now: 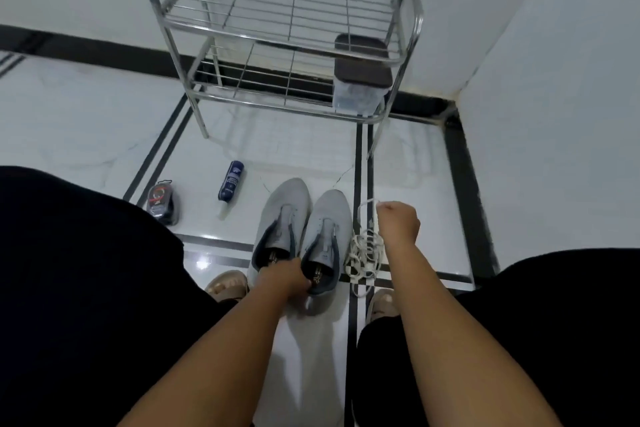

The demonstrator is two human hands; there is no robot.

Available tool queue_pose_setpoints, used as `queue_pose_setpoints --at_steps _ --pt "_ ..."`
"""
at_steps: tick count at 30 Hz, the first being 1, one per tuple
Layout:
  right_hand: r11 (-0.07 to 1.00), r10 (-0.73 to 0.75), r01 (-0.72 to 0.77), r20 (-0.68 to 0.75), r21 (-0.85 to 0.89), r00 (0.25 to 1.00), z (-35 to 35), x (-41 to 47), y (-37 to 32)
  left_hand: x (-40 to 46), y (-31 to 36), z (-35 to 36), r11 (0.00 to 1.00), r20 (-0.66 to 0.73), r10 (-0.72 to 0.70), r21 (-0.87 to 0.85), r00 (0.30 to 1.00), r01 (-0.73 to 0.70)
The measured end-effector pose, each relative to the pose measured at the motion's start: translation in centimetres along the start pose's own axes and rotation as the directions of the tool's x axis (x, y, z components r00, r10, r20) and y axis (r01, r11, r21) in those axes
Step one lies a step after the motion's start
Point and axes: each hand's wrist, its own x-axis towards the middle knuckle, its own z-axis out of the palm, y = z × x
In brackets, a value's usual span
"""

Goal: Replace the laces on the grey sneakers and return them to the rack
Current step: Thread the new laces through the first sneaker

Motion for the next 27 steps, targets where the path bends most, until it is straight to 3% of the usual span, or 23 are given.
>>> queue_pose_setpoints --at_steps 2,3,6,7,9,11,12,14,17,21,23,25,27 --pt "0.996 -0.079 0.076 0.044 0.055 0.996 -2.0 -1.1 -2.1 -1.0 0.2 0.3 0.999 0.023 0.016 -0.042 1.0 -0.015" --pt "0.992 -0.121 0.118 0.089 0.044 0.989 -2.9 -1.8 -3.0 -1.5 0.2 0.0 0.999 -0.032 0.015 -0.046 0.999 -0.016" --pt "0.964 -0.187 0.235 0.314 -0.122 0.931 -5.2 -4.0 -5.3 -2.8 0.9 -3.3 0.979 -0.376 0.017 -0.181 0.926 -0.092" --pt "0.949 -0.199 0.274 0.375 -0.158 0.906 -5.7 -4.8 -5.8 -3.4 1.3 -4.8 0.938 -0.469 0.044 -0.284 0.882 -0.198" --pt "0.942 -0.226 0.31 0.441 -0.128 0.869 -6.2 -5.9 -6.7 -4.8 2.3 -7.7 0.759 -0.545 0.129 -0.484 0.828 -0.437" --pt "0.945 -0.262 0.322 0.453 -0.06 0.852 -6.3 -6.5 -7.3 -6.1 3.1 -9.1 0.577 -0.51 0.237 -0.611 0.827 -0.542" --pt "0.944 -0.279 0.328 0.443 -0.036 0.852 -6.1 -6.5 -7.6 -6.5 3.4 -9.4 0.532 -0.481 0.278 -0.644 0.831 -0.55" --pt "0.944 -0.301 0.329 0.386 -0.007 0.872 -5.8 -6.0 -7.7 -6.6 3.4 -9.1 0.527 -0.452 0.309 -0.652 0.837 -0.546" --pt "0.957 -0.285 0.29 0.173 -0.005 0.943 -5.7 -4.3 -6.6 -5.9 2.8 -9.1 0.538 -0.487 0.261 -0.644 0.833 -0.545" --pt "0.992 -0.115 0.121 -0.111 0.046 0.987 -5.8 -1.8 -4.6 -4.0 1.3 -9.1 0.569 -0.49 0.154 -0.666 0.858 -0.483" --pt "0.999 -0.04 0.042 -0.103 0.012 0.994 -5.2 -0.7 -3.7 -3.0 1.0 -8.8 0.555 -0.483 0.131 -0.688 0.866 -0.468" --pt "0.993 0.002 -0.001 0.007 -0.115 1.0 -4.0 -0.4 -3.3 -2.3 1.0 -8.6 0.608 -0.495 0.128 -0.645 0.859 -0.462" --pt "0.965 -0.039 0.071 0.129 -0.251 0.991 -2.3 -0.3 -2.9 -1.7 1.1 -8.6 0.692 -0.518 0.132 -0.562 0.845 -0.453"
